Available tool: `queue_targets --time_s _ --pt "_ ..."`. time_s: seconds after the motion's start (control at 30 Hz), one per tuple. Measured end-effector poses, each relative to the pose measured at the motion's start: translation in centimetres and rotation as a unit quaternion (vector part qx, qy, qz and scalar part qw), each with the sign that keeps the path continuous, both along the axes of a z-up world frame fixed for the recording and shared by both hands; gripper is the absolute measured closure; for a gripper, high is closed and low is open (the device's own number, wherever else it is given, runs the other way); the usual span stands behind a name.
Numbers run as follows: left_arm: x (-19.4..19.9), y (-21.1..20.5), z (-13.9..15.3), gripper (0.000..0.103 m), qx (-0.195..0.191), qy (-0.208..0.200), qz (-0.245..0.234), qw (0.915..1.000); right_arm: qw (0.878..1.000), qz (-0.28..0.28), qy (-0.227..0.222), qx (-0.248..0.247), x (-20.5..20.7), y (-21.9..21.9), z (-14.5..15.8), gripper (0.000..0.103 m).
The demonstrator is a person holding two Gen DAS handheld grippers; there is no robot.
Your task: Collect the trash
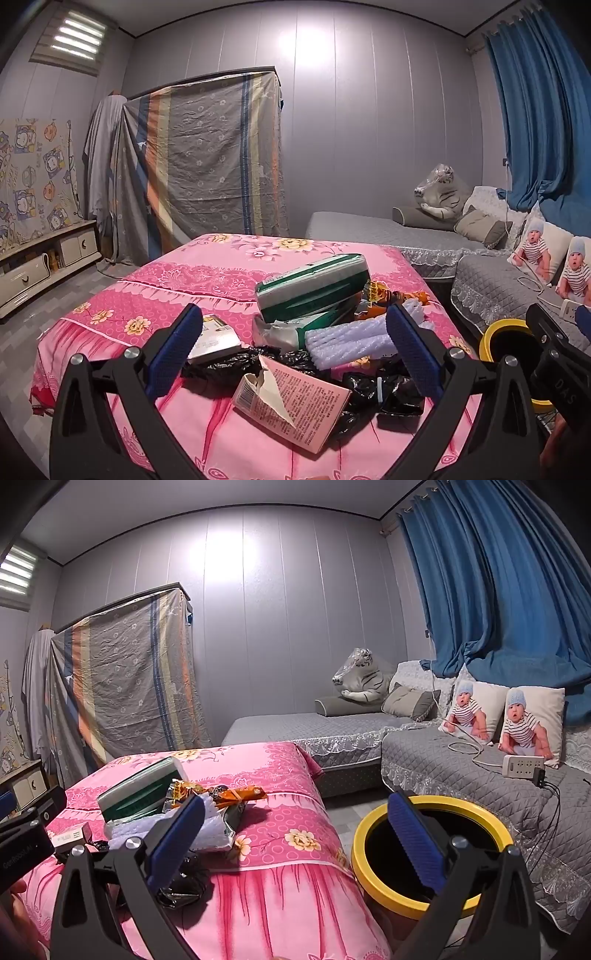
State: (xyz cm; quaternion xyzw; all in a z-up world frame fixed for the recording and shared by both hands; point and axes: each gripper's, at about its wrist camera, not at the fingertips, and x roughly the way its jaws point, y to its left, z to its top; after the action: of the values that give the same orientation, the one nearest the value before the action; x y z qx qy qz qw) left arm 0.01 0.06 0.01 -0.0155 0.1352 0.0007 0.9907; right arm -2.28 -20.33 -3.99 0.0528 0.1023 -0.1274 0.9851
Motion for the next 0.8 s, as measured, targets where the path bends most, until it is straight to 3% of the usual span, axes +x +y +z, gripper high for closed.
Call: queue_targets --time_s 0.8 --pt "-0.01 0.01 -0.4 0.008 -0.001 0.004 0.0 1.0 1.0 0.0 -0.001 0.0 0.01 0.01 0.15 0.007"
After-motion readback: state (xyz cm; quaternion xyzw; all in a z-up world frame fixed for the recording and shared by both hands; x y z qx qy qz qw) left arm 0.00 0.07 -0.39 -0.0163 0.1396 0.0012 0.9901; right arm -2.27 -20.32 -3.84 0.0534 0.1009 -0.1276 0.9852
